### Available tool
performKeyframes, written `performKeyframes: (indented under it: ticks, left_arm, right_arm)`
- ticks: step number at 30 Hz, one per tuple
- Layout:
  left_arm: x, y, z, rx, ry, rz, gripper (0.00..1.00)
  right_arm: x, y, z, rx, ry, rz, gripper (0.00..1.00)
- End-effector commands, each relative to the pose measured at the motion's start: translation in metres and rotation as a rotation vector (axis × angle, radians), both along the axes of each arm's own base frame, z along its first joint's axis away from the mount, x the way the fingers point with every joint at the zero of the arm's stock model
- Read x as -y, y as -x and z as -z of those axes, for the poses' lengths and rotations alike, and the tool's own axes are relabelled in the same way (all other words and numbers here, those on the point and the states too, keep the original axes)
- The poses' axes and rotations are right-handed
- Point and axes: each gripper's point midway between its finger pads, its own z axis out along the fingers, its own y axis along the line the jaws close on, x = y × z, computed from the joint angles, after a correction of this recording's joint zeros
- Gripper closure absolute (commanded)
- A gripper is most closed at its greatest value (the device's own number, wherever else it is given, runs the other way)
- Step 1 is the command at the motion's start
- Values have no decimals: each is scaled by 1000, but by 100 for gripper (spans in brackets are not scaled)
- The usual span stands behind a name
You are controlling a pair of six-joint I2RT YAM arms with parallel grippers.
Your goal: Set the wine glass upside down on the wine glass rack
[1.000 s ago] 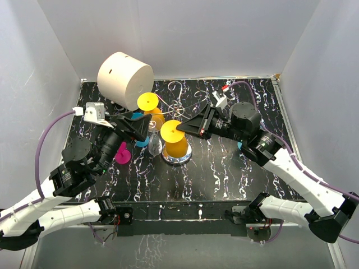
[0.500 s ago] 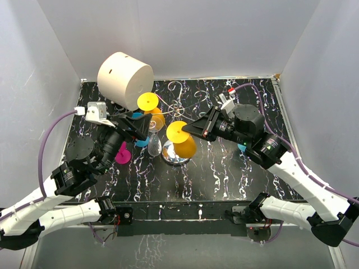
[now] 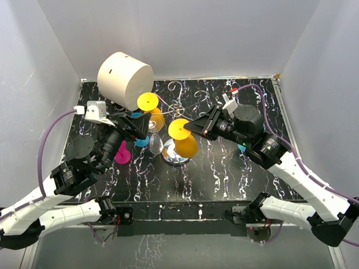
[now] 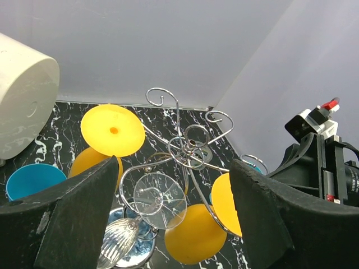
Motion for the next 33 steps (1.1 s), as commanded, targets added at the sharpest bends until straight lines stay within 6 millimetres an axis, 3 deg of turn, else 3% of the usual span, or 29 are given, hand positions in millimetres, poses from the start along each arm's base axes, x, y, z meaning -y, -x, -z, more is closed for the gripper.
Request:
performKeyframes:
  ticks: [1,9,13,26,33]
  left_arm:
    - [-5,1,-20,35,14,-5,21]
    - [-5,0,-24,50,-4,-9,21]
    - [-11,-1,-27,64,-35,-34,21]
    - [-40,1,-39,107,-81,-113,21]
    - [-47,4,-42,133,-92,-119,20]
  right_arm:
    - [10,-1,-24,75,-30,42,88]
    - [13,2,-26,72,-33,46,49]
    - [19,4,-35,89,-48,65,40]
    - [40,10,-53,129,-35,126,31]
    - [68,12,-83,221,-3,219,30]
